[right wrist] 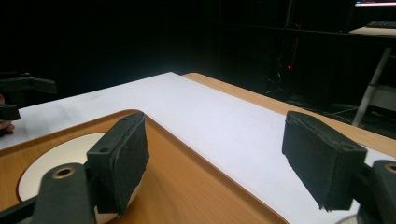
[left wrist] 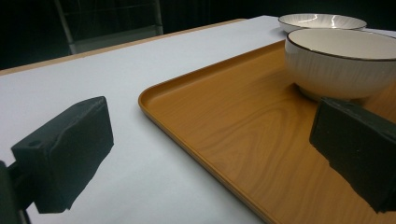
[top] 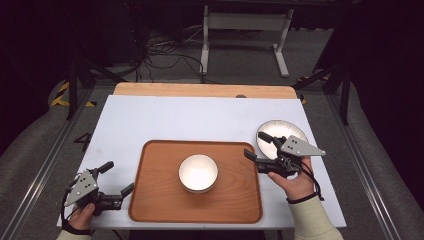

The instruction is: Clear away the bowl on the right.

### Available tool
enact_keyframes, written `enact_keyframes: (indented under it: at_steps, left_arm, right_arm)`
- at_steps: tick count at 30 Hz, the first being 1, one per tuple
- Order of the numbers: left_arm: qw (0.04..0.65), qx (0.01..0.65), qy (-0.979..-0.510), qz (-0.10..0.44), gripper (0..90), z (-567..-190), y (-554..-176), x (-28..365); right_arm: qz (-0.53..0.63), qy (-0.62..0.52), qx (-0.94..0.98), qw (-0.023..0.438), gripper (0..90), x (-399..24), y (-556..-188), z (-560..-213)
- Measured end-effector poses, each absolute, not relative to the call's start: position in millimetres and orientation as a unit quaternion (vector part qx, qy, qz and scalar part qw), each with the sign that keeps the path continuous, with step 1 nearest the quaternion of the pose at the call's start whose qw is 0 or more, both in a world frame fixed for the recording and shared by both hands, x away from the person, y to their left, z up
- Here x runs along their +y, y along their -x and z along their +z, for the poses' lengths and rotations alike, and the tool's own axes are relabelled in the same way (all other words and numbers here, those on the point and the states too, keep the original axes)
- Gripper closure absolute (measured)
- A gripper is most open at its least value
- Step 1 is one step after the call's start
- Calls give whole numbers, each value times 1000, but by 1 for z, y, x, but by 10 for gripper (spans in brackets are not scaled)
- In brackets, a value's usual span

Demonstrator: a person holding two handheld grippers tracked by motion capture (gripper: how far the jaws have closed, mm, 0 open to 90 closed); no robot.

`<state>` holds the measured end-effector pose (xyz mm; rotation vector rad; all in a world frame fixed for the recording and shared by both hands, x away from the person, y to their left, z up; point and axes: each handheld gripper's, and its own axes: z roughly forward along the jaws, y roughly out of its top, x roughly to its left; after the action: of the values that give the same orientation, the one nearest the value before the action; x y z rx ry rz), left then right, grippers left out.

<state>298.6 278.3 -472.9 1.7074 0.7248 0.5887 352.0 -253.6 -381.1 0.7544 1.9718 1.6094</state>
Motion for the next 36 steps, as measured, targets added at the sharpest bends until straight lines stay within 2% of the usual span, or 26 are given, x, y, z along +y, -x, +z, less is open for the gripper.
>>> enact_keyframes:
  at_steps: [7, 17, 36]
  left_arm:
    - [562, 308, -726, 250, 3, -473, -299, 278]
    - [562, 308, -726, 249, 3, -473, -299, 278]
    - [560, 306, -728, 251, 3, -473, -299, 278]
  right_arm:
    - [588, -289, 715, 245, 218, -267, -351, -385]
    - [579, -307, 710, 258, 210, -283, -352, -410]
    - [571, -304, 717, 259, 193, -295, -344, -442]
